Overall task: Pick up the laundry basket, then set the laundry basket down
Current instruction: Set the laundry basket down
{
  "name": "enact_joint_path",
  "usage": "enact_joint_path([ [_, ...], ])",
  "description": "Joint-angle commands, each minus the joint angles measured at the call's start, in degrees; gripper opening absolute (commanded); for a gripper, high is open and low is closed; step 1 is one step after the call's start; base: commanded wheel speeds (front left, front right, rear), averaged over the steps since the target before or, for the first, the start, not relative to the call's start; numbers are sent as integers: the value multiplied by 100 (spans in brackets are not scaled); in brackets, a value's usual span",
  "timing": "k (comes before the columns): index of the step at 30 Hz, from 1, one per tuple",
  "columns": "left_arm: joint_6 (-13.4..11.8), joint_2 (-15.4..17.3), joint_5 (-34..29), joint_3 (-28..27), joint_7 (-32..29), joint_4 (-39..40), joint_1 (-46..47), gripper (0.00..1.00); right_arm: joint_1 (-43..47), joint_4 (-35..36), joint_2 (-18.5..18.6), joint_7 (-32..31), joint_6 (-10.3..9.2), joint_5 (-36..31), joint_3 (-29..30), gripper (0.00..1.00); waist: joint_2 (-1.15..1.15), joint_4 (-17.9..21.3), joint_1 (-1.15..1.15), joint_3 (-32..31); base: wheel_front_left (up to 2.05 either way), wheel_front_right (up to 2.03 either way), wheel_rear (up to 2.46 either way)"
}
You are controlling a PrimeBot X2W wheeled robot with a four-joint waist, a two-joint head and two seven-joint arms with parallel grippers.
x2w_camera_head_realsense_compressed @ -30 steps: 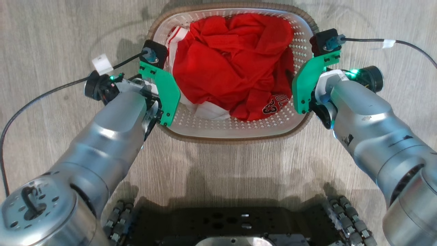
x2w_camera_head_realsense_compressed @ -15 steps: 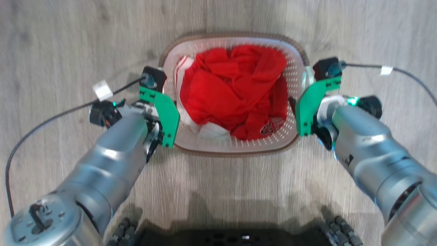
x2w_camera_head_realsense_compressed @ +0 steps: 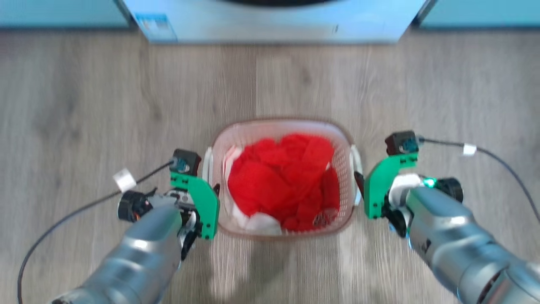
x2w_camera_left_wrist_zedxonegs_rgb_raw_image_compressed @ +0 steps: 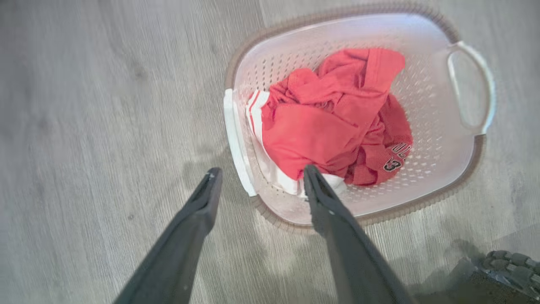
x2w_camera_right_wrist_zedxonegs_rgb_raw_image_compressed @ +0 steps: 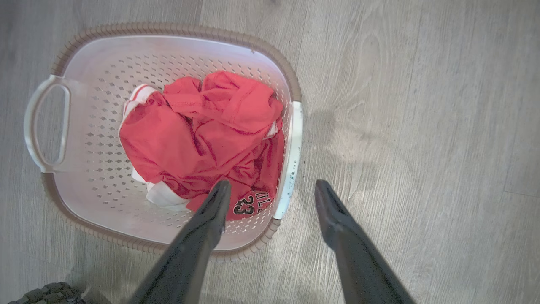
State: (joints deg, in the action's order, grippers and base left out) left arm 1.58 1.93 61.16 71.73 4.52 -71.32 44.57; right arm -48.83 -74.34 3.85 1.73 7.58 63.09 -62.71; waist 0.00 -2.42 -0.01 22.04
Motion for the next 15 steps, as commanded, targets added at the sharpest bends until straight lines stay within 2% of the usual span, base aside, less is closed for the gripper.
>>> enact_joint_path([
  [1, 16, 95, 23, -66, 194, 12, 5, 100, 253, 80, -89, 211, -9, 82, 31, 100, 0, 47, 1, -811, 0, 0, 0],
  [9, 28, 95, 55, -214, 987, 26, -270, 100, 620, 347, -94, 951, -9, 198, 86, 100, 0, 143, 1, -1714, 0, 0, 0],
  [11, -63, 119, 16, -394, 1037, 139, -237, 100, 644, 412, -93, 1115, -9, 207, 119, 100, 0, 167, 1, -1879, 0, 0, 0],
  [15, -426, 429, -488, -1236, 1045, 1087, -254, 100, 558, 601, -7, 1305, -9, 115, 237, 100, 0, 204, 1, -2115, 0, 0, 0],
])
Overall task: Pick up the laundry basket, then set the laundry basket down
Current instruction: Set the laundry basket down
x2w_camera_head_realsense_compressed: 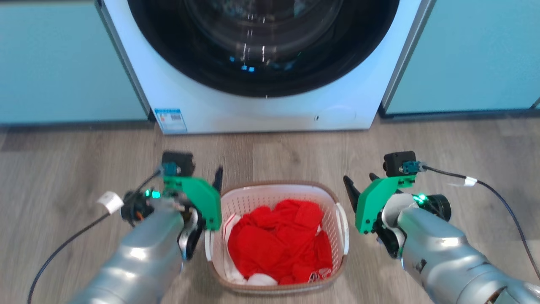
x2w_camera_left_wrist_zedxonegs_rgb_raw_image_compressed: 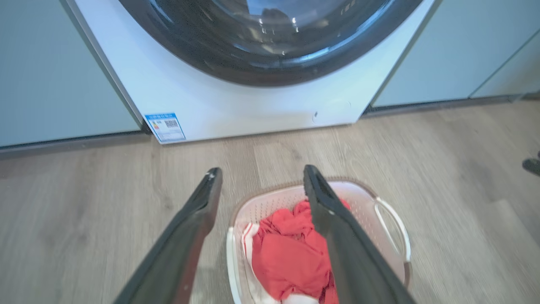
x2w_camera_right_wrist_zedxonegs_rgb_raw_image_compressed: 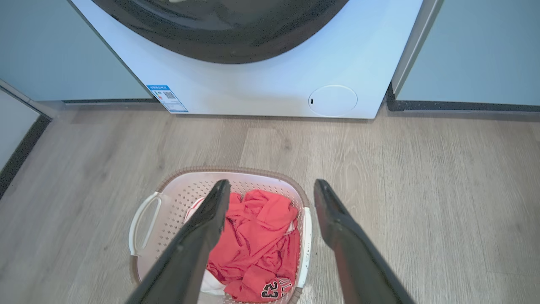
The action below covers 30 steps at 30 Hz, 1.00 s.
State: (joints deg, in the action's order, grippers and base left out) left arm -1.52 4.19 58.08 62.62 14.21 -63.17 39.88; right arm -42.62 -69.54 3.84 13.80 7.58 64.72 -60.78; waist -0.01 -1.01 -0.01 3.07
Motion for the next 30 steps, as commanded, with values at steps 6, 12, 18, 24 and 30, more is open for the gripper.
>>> enact_joint_path([
  [6, -635, 620, -1678, -2041, 77, 2214, -466, 100, -278, 1299, 509, 117, -9, -1062, 1675, 100, 1, 96, 1, -347, 0, 0, 0],
  [12, -680, 562, -2914, -3332, 78, 3656, -1273, 100, 679, 3019, 505, 118, -9, -2793, 3688, 100, 1, 68, 1, -417, 0, 0, 0],
  [18, -418, 186, -3888, -4486, 78, 4940, -2106, 100, 2006, 5005, 65, 119, -9, -4254, 4860, 100, 1, 25, 1, -478, 0, 0, 0],
  [24, -71, -71, -4385, -5110, 78, 5636, -2851, 100, 2906, 6096, -52, 119, -9, -4882, 5008, 100, 1, 8, 1, -454, 0, 0, 0],
  [30, -179, -127, -4542, -5397, 78, 5766, -3424, 100, 3523, 6430, -86, 119, -9, -5177, 5064, 100, 1, 37, 1, -445, 0, 0, 0],
])
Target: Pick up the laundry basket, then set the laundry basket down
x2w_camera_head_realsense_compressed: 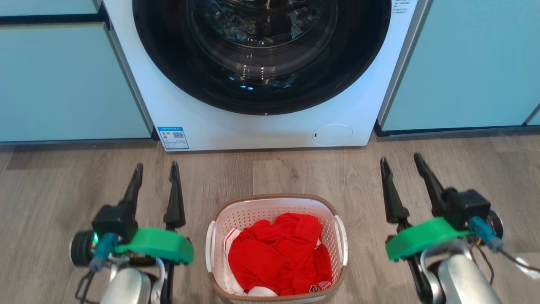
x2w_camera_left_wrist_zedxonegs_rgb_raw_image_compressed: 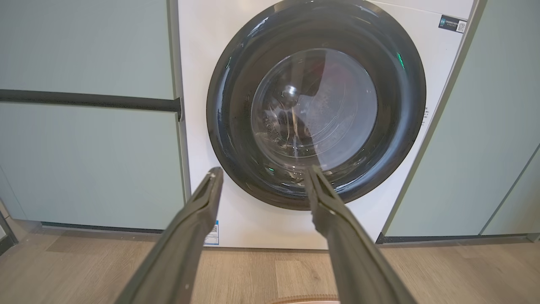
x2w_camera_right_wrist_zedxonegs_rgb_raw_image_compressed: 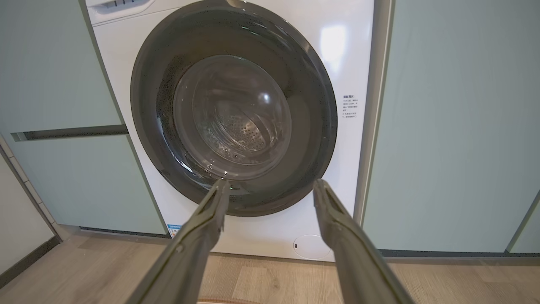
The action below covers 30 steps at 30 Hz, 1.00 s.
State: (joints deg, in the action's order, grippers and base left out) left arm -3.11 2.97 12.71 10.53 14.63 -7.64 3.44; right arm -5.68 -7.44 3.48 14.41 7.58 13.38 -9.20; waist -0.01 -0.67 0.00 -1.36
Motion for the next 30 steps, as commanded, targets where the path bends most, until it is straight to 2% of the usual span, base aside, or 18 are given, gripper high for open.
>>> enact_joint_path([
  [1, -38, -6, 4, -168, 37, 213, 166, 100, -108, 234, -52, 59, -9, -68, -72, 100, 1, 9, 0, -7, 0, 0, 0],
  [9, -212, -8, -112, -71, 37, 288, -94, 100, 183, 302, -58, 59, -9, 97, 23, 100, 1, 62, 0, -27, 0, 0, 0],
  [17, 2, -9, -104, -53, 37, 224, -91, 100, 208, 244, -59, 59, -9, 197, 107, 100, 1, 84, 0, -13, 0, 0, 0],
  [30, 50, -9, -62, -78, 37, 150, -83, 100, 190, 162, -60, 59, -9, 258, 91, 100, 1, 100, 0, -16, 0, 0, 0],
])
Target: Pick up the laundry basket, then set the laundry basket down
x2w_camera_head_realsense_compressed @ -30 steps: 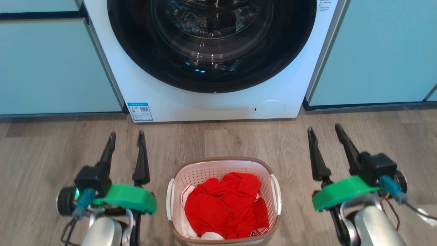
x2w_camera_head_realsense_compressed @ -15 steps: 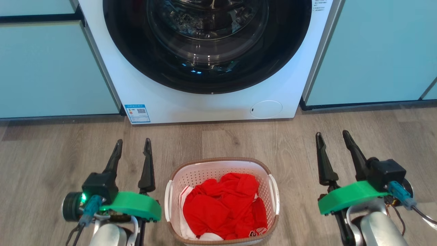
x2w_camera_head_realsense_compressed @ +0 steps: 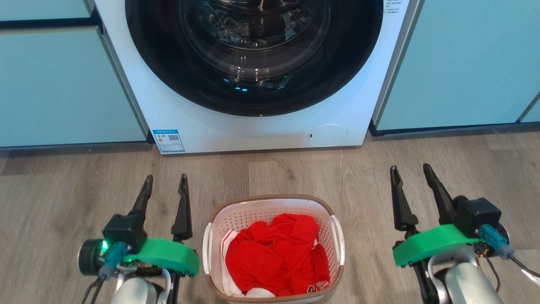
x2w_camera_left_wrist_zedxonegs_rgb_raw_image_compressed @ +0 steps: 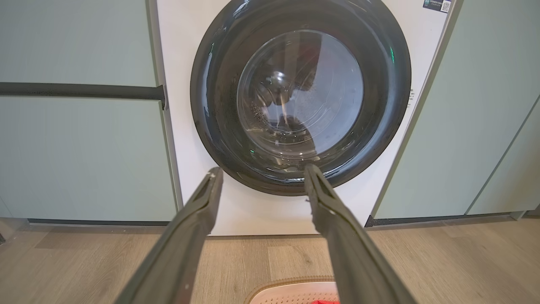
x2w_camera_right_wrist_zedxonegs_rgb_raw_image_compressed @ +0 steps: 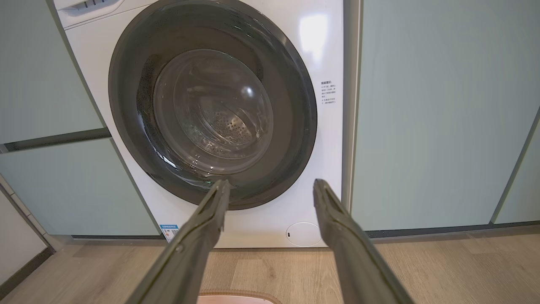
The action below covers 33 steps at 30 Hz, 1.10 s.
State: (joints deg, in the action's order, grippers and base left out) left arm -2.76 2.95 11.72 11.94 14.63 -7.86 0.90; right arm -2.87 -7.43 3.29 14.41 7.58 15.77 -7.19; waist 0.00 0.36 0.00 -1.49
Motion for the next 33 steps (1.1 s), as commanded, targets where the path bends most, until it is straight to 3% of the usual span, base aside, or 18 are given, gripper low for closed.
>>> enact_joint_path([
  [1, 17, -7, 47, -219, 37, 161, 173, 100, -91, 154, -41, 59, -9, 23, -114, 100, 0, -4, 0, -5, 0, 0, 0],
  [33, 17, -7, 347, -201, 37, 35, 149, 100, -131, 93, -41, 59, -9, 32, -136, 100, 0, 38, 0, -28, 0, 0, 0],
])
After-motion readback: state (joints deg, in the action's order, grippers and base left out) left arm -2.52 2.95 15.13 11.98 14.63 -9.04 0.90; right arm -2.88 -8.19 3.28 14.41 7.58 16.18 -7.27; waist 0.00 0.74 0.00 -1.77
